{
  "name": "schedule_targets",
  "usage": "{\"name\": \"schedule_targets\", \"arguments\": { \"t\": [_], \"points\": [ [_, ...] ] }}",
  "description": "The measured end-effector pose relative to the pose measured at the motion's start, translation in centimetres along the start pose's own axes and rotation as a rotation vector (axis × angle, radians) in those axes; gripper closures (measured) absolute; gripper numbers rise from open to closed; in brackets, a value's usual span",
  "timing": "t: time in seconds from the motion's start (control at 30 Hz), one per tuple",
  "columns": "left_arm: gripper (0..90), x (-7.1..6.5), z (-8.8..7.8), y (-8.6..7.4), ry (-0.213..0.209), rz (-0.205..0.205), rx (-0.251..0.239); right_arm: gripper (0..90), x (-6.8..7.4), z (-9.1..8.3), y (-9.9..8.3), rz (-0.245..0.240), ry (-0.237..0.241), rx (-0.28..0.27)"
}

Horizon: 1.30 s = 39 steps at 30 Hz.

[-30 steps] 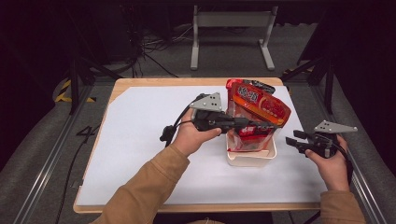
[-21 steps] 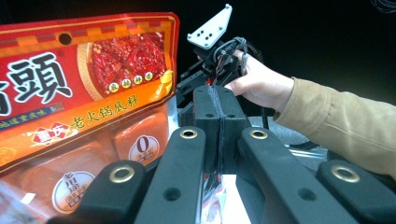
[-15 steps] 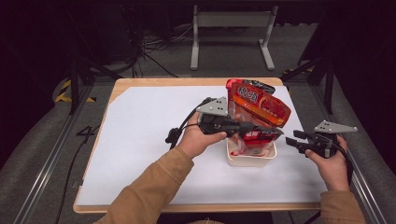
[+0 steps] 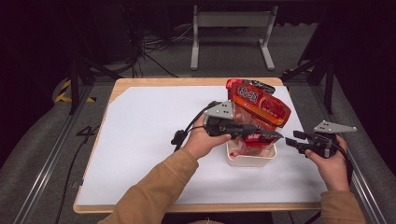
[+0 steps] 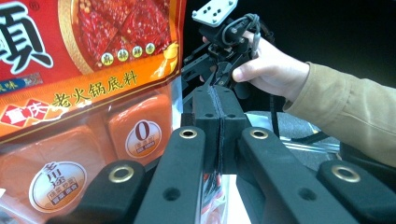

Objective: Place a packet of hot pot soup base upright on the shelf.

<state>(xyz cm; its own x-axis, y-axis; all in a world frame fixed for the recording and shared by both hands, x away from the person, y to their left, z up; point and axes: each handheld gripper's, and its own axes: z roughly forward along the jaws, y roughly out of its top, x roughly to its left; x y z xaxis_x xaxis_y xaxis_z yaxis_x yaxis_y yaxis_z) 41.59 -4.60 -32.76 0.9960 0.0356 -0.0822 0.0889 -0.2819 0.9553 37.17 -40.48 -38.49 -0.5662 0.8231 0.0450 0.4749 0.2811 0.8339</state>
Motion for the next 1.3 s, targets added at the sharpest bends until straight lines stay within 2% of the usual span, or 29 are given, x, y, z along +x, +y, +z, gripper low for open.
{"name": "schedule_targets", "arguments": {
  "t": [0.6,0.9,1.3],
  "points": [
    [87.5,0.7,0.0,-1.9,0.023,-0.024,0.035,47.5,0.1,0.3,-0.1,-0.002,0.009,0.012],
    [85.5,1.1,-0.8,-2.6,0.031,-0.059,0.044,46.8,0.1,0.5,-0.1,0.000,0.010,0.018],
    [71.6,1.1,-1.4,-3.2,0.030,-0.092,0.030,46.1,0.2,0.6,0.0,-0.003,0.013,0.019]
  ]
}}
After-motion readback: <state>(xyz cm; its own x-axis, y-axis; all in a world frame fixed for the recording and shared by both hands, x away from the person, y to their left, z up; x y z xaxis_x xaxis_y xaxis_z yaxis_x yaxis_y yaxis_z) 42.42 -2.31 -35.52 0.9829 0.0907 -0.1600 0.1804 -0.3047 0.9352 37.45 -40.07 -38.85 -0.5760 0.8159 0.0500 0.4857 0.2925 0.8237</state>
